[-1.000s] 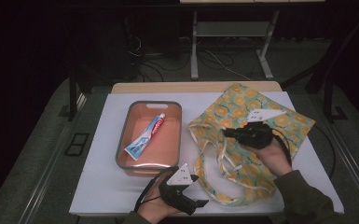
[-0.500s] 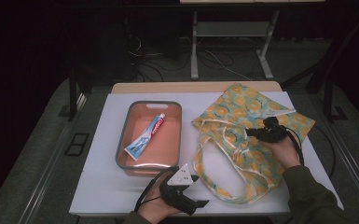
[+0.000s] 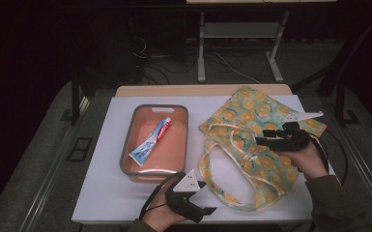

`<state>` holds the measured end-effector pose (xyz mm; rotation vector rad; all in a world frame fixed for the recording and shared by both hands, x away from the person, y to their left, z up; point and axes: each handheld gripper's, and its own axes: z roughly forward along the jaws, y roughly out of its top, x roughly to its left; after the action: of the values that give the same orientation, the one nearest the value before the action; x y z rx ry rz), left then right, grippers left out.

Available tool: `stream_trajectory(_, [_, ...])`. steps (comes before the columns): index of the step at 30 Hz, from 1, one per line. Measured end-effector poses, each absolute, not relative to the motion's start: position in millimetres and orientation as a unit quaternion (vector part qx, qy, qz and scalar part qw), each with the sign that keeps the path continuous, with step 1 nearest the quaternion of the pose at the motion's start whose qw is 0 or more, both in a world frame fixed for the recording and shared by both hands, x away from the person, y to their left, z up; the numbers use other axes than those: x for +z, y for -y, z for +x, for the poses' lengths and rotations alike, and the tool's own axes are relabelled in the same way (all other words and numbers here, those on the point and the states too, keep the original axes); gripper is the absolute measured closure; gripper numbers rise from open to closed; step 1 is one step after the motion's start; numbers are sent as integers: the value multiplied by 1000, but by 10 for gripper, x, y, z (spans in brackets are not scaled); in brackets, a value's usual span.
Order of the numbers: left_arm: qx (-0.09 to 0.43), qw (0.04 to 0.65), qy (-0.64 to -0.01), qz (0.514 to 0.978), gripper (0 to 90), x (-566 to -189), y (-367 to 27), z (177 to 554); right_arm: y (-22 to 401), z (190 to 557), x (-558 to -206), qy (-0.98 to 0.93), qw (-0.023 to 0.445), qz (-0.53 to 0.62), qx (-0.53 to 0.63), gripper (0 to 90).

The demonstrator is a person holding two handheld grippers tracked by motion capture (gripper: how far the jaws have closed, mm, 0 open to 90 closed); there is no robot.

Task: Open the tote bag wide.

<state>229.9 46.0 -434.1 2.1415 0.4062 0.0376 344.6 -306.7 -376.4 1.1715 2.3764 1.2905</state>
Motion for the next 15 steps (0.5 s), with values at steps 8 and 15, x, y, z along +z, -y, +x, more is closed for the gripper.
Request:
stream_trajectory(8, [15,461,-165,871,179,-4344,-462,2301,2831,3041,-3892,-851,69,333,399,565])
stream_trajectory(15, [15,462,-165,871,179,-4345,-458,2302,2936,3054,-3856,-840,111,337,410,873])
